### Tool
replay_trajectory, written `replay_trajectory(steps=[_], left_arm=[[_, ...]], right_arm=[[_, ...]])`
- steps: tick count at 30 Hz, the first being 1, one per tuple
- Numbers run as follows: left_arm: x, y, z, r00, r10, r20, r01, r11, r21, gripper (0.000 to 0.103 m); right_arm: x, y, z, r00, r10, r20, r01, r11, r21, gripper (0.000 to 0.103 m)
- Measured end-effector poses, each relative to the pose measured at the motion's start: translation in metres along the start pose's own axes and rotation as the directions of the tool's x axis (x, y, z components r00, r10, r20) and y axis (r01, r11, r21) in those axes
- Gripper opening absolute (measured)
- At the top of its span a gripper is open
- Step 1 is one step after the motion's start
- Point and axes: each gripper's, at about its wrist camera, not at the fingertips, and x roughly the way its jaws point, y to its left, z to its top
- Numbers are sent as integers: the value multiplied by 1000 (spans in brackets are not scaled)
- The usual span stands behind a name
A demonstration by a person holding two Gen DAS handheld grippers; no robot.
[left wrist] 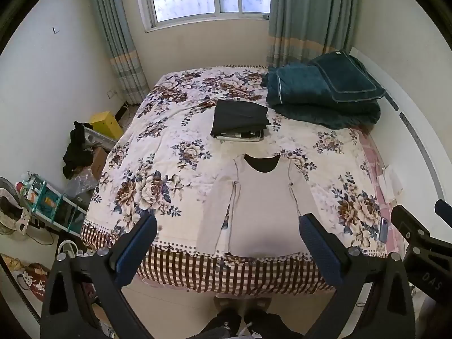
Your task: Fold small clothes
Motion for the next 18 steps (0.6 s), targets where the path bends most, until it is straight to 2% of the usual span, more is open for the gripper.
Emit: replay_trajectory(steps=[18], left_arm=[[0,0,0,1000,-10,10,10,1000,-10,103]], right_arm=[[0,0,0,1000,-4,5,4,1000,-1,103]])
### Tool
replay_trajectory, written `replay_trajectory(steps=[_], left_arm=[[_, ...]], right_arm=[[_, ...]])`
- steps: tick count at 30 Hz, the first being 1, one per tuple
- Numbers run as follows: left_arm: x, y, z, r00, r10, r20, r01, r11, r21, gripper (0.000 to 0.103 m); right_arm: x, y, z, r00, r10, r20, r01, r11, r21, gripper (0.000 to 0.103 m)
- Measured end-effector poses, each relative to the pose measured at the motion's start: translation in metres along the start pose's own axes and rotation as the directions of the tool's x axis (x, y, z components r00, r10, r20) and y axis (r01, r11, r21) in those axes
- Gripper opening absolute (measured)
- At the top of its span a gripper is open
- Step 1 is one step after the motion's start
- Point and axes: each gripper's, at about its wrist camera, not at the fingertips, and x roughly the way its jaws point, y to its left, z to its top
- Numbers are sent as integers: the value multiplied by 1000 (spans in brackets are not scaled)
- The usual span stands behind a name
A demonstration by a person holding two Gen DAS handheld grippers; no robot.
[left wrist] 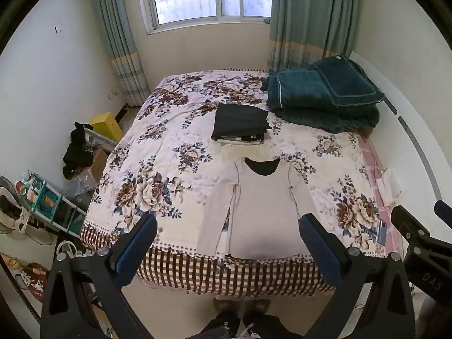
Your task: Fold small clothes
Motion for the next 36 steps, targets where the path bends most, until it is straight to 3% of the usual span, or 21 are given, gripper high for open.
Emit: replay_trajectory(steps=[36], left_arm=[[-2,2,7,1000,-6,12,6,1000,-2,103]], right_arm=[[-20,-1,-5,1000,6,11,-7,1000,3,103]])
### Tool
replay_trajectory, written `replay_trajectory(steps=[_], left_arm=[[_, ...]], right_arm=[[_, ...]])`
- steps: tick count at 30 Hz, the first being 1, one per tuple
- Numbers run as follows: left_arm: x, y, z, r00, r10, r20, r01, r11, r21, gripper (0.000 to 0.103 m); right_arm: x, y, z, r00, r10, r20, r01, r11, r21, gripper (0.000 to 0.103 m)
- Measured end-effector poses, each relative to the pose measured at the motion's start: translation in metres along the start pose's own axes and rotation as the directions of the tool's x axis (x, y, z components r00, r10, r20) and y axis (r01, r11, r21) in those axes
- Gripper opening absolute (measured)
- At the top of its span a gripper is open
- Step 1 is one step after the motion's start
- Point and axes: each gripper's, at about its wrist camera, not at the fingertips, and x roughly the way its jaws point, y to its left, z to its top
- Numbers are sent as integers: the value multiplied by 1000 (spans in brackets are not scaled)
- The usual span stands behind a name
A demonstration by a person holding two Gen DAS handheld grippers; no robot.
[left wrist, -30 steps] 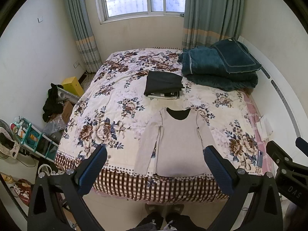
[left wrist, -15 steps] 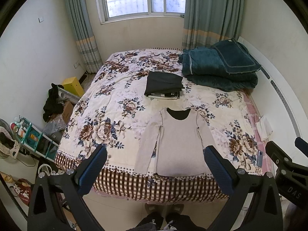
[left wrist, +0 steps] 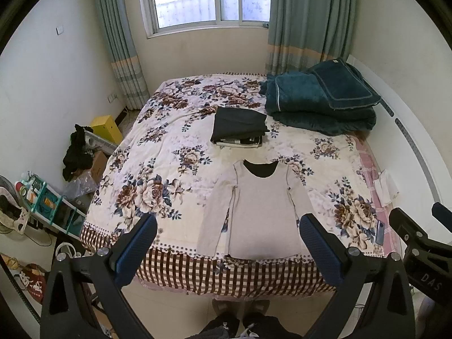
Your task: Fold small clothes
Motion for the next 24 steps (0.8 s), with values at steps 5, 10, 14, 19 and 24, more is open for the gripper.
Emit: replay_trajectory(steps=[5,10,14,19,24], left_arm=[[0,0,-1,1000,-1,3,1,1000,-2,103],[-1,0,-1,1000,0,5,0,1000,-2,103],[-1,0,-1,1000,-1,7,1,1000,-3,103],[-1,0,-1,1000,0,9,1,1000,-4,103],[-1,0,-1,1000,-2,9,2,1000,-2,103]], right_arm=[[-1,-1,-1,1000,1,1,-1,1000,1,103],[-3,-1,-1,1000,2,3,-2,1000,1,103],[-3,-3,-2,1000,1,4,-1,1000,1,103],[-2,-4,-3,1000,2,6,-3,1000,3,103],[-1,-5,-5,1000,3,6,-3,1000,2,103]])
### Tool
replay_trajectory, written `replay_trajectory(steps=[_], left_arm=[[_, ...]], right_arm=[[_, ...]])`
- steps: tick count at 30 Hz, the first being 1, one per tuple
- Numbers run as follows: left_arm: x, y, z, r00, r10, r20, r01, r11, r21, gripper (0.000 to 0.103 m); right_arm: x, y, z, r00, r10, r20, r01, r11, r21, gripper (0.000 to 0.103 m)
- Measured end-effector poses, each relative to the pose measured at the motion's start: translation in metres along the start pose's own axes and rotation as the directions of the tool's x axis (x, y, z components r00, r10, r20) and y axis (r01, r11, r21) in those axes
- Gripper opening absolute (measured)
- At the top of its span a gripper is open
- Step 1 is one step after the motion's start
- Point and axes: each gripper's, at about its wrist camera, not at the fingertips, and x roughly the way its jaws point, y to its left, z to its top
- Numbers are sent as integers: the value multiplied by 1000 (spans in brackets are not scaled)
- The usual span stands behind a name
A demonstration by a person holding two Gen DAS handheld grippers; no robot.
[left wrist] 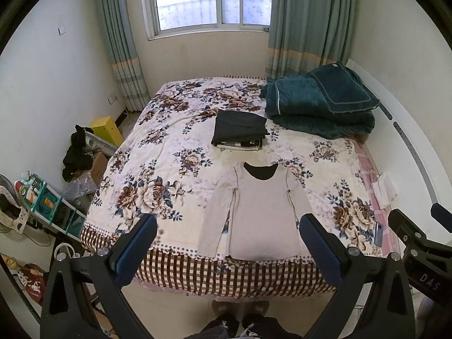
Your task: Fold small clothes
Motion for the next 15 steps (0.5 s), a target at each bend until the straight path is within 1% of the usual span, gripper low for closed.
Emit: replay_trajectory(steps=[1,2,5,8,11,15], left_arm=[[0,0,-1,1000,1,1,-1,1000,-1,103],[0,0,-1,1000,1,2,-1,1000,-1,103],[-11,-1,13,1000,2,3,-2,1000,-1,103],[-7,-4,11,1000,3,4,-3,1000,-2,103],[-9,-5,20,1000,5,4,-5,1000,1,103],[-9,-5,21,1000,3,5,-3,1000,1,103]], right_arm=[[0,0,0,1000,1,1,-1,1000,0,103],[-6,5,6,1000,0,1,0,1000,0,103],[-8,9,12,1000,2,0,-2,1000,0,103],[-6,8,8,1000,2,2,-2,1000,1,103],[-10,11,12,1000,4,0,-4,1000,2,103],[-9,13,12,1000,4,1,-4,1000,4,103]])
